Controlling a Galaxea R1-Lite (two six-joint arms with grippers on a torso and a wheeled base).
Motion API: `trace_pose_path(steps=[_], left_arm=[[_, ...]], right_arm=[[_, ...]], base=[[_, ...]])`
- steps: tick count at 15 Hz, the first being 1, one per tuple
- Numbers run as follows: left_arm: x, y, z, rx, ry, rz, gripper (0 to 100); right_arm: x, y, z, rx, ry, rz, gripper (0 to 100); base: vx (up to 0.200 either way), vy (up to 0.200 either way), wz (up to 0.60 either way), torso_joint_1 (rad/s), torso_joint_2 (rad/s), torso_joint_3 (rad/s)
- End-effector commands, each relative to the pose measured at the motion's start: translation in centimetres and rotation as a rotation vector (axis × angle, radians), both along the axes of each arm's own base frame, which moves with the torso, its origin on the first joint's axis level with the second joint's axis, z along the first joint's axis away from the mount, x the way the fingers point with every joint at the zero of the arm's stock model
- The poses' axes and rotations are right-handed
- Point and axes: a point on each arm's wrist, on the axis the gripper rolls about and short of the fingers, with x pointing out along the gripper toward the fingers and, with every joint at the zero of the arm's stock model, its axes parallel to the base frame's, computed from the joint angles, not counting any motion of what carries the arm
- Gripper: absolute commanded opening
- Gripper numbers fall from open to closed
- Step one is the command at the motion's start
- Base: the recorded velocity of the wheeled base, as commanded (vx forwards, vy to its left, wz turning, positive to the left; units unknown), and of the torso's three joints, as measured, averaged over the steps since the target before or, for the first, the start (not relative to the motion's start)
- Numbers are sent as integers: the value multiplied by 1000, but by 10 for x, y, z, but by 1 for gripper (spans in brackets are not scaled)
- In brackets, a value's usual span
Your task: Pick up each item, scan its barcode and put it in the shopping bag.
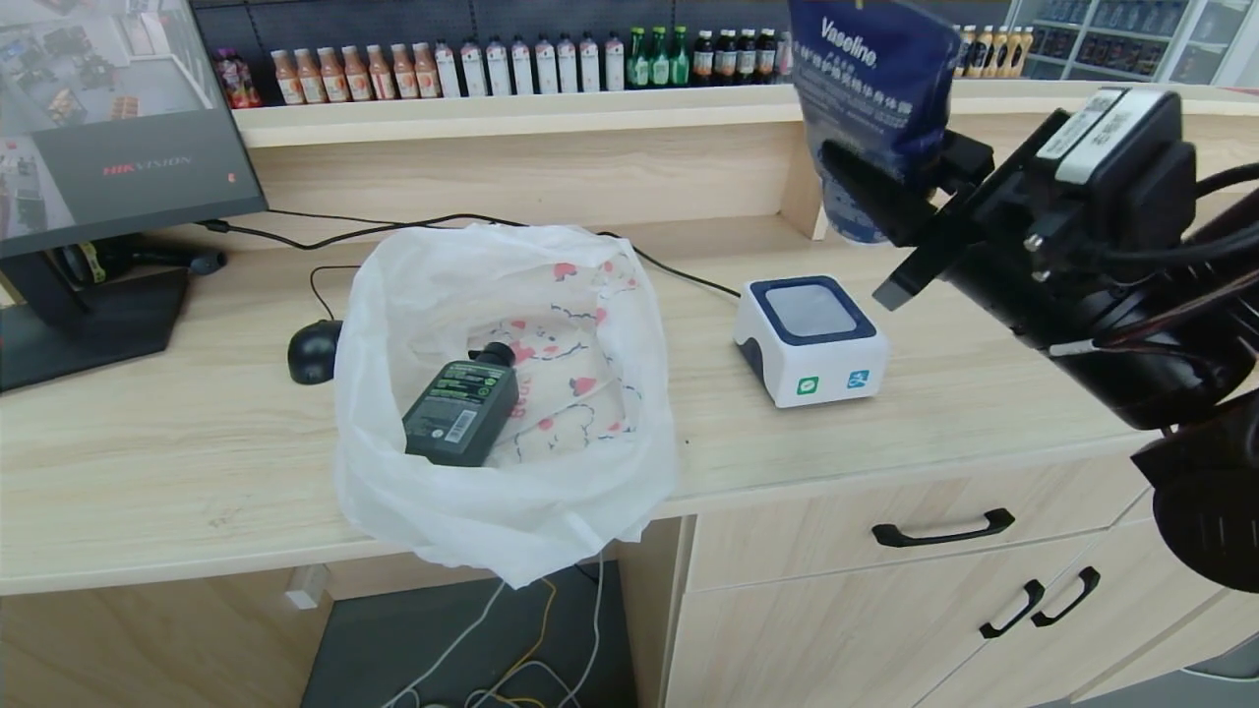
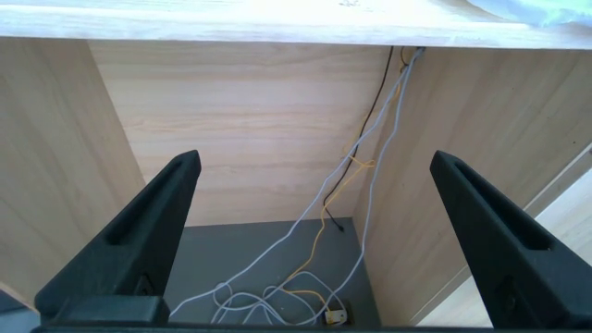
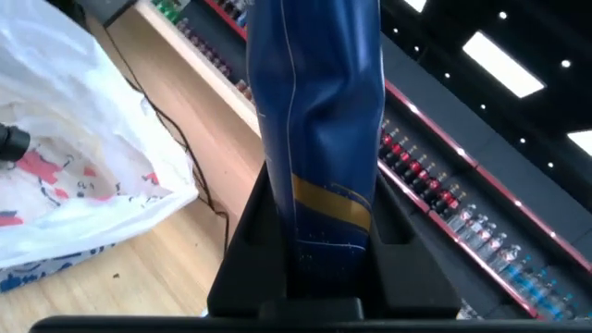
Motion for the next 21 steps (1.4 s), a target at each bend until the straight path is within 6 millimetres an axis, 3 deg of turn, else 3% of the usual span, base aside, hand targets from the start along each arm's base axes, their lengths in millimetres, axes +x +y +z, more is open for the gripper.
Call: trace_pose_path(steps=[1, 5, 7, 9, 15, 18, 21], left_arm=[[0, 0, 0, 0, 0, 2, 100], [0, 0, 0, 0, 0, 2, 100], [0, 0, 0, 0, 0, 2, 100], [0, 0, 0, 0, 0, 2, 100], [0, 0, 0, 2, 0, 0, 100], [0, 0, 0, -3, 0, 2, 100], [0, 0, 0, -2, 0, 2, 100]], right_arm=[[-7, -4, 10, 78, 8, -5, 0], [-8, -8, 22, 340, 98, 21, 0], [-9, -11, 20, 406, 159, 69, 0], [-9, -23, 15, 473, 203, -3, 0], [-21, -28, -24, 511, 348, 1, 0], [-21, -28, -31, 521, 384, 6, 0], [-12, -24, -26, 570, 378, 33, 0]], base=[[0, 0, 0, 0, 0, 0], [0, 0, 0, 0, 0, 0], [0, 0, 0, 0, 0, 0], [0, 0, 0, 0, 0, 0], [0, 0, 0, 0, 0, 0], [0, 0, 0, 0, 0, 0], [0, 200, 0, 4, 4, 1]])
